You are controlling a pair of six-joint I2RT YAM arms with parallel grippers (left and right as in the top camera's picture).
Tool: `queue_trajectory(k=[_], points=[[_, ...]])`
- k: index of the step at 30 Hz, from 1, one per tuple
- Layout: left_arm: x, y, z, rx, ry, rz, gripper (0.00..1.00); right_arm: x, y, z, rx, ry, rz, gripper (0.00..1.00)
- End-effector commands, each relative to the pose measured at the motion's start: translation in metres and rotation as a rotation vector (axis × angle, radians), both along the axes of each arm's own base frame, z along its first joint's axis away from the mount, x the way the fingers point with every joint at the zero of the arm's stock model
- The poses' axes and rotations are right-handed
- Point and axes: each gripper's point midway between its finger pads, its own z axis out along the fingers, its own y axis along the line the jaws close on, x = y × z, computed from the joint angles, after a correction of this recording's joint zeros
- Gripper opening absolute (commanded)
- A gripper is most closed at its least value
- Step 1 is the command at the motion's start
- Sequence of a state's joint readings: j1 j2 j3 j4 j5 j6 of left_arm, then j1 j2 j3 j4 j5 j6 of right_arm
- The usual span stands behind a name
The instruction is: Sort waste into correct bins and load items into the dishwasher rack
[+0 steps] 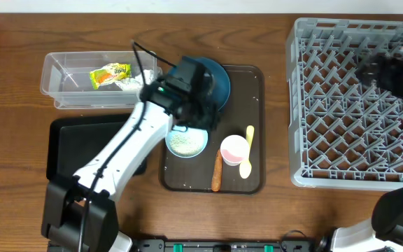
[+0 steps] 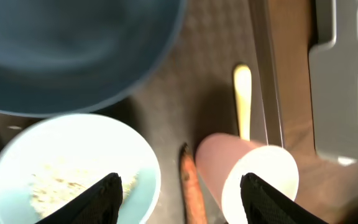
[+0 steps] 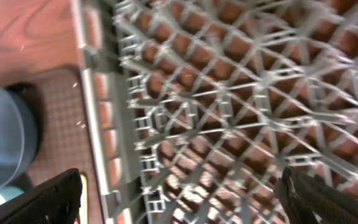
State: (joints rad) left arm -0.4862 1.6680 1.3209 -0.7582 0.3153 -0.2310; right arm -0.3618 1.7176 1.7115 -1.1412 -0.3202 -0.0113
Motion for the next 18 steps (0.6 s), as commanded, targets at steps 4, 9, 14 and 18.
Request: queue_trajectory(k=[4, 9, 14, 18], points=[[-0.023, -0.005, -0.013, 0.062, 0.004, -0.057, 0.63, 0.009, 0.048, -0.005, -0.010, 0.016, 0.108, 0.99], [-0.034, -0.012, -0.021, 0.066, 0.016, -0.090, 0.64, 0.015, 0.070, -0.005, -0.019, 0.003, 0.168, 0.99], [-0.040, -0.021, -0.029, 0.063, 0.009, -0.119, 0.64, 0.017, 0.073, -0.009, -0.017, 0.009, 0.177, 0.99], [-0.045, -0.025, -0.036, 0.063, 0.009, -0.137, 0.63, 0.016, 0.074, -0.010, -0.016, 0.014, 0.179, 0.99]])
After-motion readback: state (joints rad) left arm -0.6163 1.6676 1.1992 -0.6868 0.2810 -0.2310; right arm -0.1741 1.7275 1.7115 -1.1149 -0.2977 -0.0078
